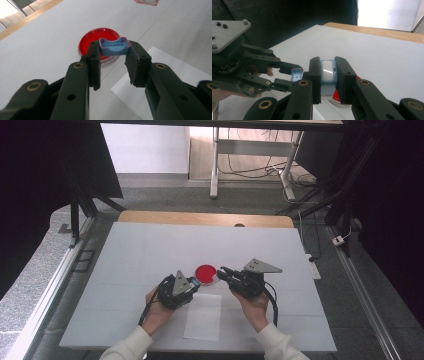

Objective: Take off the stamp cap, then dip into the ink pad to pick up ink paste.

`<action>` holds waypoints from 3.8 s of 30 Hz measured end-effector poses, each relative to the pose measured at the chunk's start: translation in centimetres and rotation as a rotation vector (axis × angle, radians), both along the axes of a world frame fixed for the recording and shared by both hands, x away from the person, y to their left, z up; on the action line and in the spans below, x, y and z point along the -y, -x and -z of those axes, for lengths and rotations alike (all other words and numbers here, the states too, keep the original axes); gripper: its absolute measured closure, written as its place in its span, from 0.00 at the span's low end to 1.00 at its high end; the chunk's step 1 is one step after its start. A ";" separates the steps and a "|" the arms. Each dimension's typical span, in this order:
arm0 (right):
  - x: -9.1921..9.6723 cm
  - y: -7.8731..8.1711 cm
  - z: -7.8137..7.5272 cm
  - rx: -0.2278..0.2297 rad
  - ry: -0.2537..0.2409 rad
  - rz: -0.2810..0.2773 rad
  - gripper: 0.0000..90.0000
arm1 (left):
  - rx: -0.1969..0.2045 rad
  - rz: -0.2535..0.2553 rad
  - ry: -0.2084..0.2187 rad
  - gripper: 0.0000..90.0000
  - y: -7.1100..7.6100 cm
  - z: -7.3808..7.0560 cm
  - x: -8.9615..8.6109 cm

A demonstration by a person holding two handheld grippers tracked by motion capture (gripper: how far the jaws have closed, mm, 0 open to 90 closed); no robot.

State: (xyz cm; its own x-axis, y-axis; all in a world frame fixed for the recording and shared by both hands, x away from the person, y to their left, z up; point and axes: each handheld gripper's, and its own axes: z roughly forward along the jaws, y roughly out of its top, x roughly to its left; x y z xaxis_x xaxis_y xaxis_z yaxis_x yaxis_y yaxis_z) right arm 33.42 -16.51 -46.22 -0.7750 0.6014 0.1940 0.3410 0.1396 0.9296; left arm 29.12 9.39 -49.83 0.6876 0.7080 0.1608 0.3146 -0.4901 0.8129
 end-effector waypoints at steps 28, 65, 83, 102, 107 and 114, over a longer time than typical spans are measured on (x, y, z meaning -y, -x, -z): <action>0.8 -0.2 -0.2 0.026 0.016 0.028 0.84 | -0.027 -0.037 0.031 0.73 2.4 -0.5 -5.6; 1.7 -0.8 -0.5 0.063 0.039 0.038 0.84 | -0.056 -0.149 0.063 0.73 5.7 1.2 -11.9; 1.0 -1.0 -0.8 0.076 0.037 0.017 0.84 | -0.060 -0.145 0.059 0.73 5.4 1.4 -11.9; -0.9 -3.5 0.0 0.048 0.080 -0.008 0.84 | -0.063 -0.148 0.055 0.72 5.4 1.4 -11.9; -1.3 -4.2 0.5 0.040 0.104 -0.006 0.84 | -0.063 -0.149 0.054 0.72 5.4 1.4 -11.9; -1.7 -5.2 1.2 0.028 0.130 -0.001 0.84 | -0.065 -0.141 0.050 0.72 5.3 1.4 -11.7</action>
